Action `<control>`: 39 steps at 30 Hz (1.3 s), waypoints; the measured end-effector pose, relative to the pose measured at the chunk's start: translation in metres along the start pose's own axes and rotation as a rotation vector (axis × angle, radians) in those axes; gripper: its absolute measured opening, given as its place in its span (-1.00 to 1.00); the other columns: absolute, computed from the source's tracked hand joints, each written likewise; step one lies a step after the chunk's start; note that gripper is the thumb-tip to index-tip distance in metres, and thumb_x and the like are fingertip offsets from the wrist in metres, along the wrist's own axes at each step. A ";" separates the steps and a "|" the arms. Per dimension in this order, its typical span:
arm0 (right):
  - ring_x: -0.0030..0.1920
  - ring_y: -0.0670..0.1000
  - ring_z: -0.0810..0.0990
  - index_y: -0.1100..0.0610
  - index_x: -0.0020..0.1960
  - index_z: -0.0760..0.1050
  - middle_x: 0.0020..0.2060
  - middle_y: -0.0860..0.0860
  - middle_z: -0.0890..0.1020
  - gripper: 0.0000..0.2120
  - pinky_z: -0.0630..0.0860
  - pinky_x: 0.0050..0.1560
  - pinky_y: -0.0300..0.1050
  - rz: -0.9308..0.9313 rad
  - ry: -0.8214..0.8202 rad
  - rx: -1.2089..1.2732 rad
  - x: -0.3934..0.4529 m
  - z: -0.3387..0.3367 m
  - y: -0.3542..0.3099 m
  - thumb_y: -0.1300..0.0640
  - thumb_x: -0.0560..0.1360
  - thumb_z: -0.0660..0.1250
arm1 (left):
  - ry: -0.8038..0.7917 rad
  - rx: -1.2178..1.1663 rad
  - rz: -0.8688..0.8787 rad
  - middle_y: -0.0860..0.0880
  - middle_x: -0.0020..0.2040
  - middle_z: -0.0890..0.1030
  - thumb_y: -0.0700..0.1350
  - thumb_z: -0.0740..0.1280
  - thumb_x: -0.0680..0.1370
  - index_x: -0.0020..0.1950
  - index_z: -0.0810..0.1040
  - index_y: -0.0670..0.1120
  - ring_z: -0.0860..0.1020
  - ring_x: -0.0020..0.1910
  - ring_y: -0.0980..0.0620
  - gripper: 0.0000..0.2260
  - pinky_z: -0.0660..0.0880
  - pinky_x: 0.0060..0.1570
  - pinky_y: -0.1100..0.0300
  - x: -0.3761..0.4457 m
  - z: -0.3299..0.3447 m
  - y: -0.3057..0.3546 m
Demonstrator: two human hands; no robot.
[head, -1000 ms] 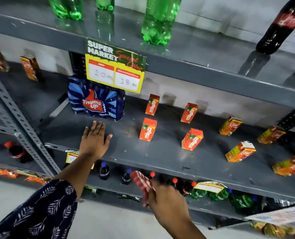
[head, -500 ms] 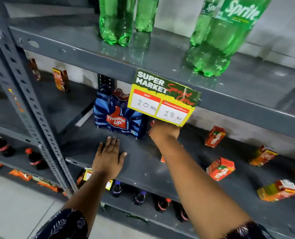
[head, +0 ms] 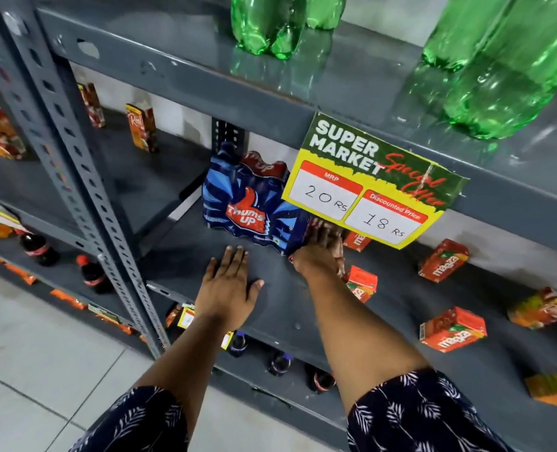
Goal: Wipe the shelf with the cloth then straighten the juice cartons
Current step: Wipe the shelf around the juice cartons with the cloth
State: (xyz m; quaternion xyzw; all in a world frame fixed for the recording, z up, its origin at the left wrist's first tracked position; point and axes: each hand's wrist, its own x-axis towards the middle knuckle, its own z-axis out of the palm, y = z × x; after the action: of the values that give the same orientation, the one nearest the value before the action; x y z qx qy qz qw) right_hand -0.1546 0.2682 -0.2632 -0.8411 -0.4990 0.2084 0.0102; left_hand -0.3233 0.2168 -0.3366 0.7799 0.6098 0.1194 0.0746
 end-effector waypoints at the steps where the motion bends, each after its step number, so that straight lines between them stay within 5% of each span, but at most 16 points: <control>1: 0.51 0.21 -0.23 0.06 0.56 -0.19 0.55 0.05 -0.18 -0.23 -0.14 0.43 0.27 -0.019 0.015 0.007 -0.002 0.002 0.002 -0.05 0.54 0.21 | -0.001 -0.003 0.001 -0.05 0.57 0.03 0.26 -0.25 0.49 0.54 -0.02 -0.13 -0.13 0.53 0.02 -0.28 -0.11 0.48 -0.02 0.000 0.000 0.000; 10: 0.52 0.20 -0.24 0.14 0.54 -0.28 0.54 0.14 -0.21 -0.36 -0.13 0.45 0.16 -0.021 0.122 0.005 -0.023 0.036 0.005 -0.10 0.59 -0.12 | 0.058 -0.070 0.024 -0.10 0.53 0.17 0.24 -0.14 0.52 0.51 0.13 -0.17 0.02 0.52 -0.03 -0.31 -0.01 0.47 -0.06 -0.001 0.004 -0.002; 28: 0.46 0.31 0.04 0.25 0.53 0.02 0.49 0.24 0.17 -0.35 0.15 0.37 0.18 -0.123 0.233 -0.119 -0.114 0.076 0.023 -0.09 0.57 0.02 | 0.020 -0.023 0.042 -0.10 0.55 0.08 0.26 -0.19 0.50 0.53 0.04 -0.17 -0.09 0.53 -0.02 -0.28 -0.13 0.47 -0.04 -0.001 0.002 -0.002; 31: 0.41 0.32 0.24 0.24 0.47 0.24 0.40 0.24 0.37 -0.35 0.34 0.23 0.17 -0.171 0.243 -0.143 -0.131 0.082 0.031 -0.09 0.49 0.22 | -0.005 0.005 0.040 -0.07 0.56 0.03 0.24 -0.16 0.54 0.54 0.00 -0.14 -0.13 0.53 0.00 -0.33 -0.18 0.47 -0.02 -0.002 0.001 -0.001; 33: 0.21 0.30 0.51 0.22 0.28 0.51 0.19 0.22 0.59 -0.39 0.52 -0.03 0.09 -0.186 0.263 -0.201 -0.140 0.087 0.038 -0.04 0.31 0.43 | -0.029 0.033 0.049 -0.06 0.57 0.00 0.22 -0.15 0.58 0.54 -0.03 -0.13 -0.16 0.52 0.01 -0.37 -0.20 0.47 -0.03 -0.002 0.000 -0.001; 37: 0.00 0.18 0.64 0.12 0.09 0.63 -0.04 0.11 0.69 -0.60 0.57 -0.25 -0.01 -0.297 0.297 -0.282 -0.172 0.092 0.064 0.15 0.31 0.20 | -0.062 0.079 0.061 -0.04 0.57 -0.05 0.23 -0.17 0.57 0.54 -0.07 -0.10 -0.20 0.52 0.02 -0.36 -0.27 0.45 -0.02 -0.003 -0.002 0.000; 39: -0.07 0.10 0.65 0.05 0.04 0.62 -0.09 0.02 0.69 -0.61 0.57 -0.29 -0.04 -0.398 0.303 -0.262 -0.197 0.085 0.076 0.10 0.23 0.33 | -0.048 0.053 0.070 -0.04 0.57 -0.04 0.27 -0.24 0.53 0.54 -0.05 -0.10 -0.19 0.52 0.02 -0.32 -0.28 0.44 -0.02 -0.008 -0.002 -0.002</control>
State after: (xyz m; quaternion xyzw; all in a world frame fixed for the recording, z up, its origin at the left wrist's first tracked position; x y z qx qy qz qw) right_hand -0.2037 0.0473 -0.2910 -0.7422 -0.6700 0.0082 0.0167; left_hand -0.3270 0.2094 -0.3362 0.8052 0.5830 0.0870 0.0646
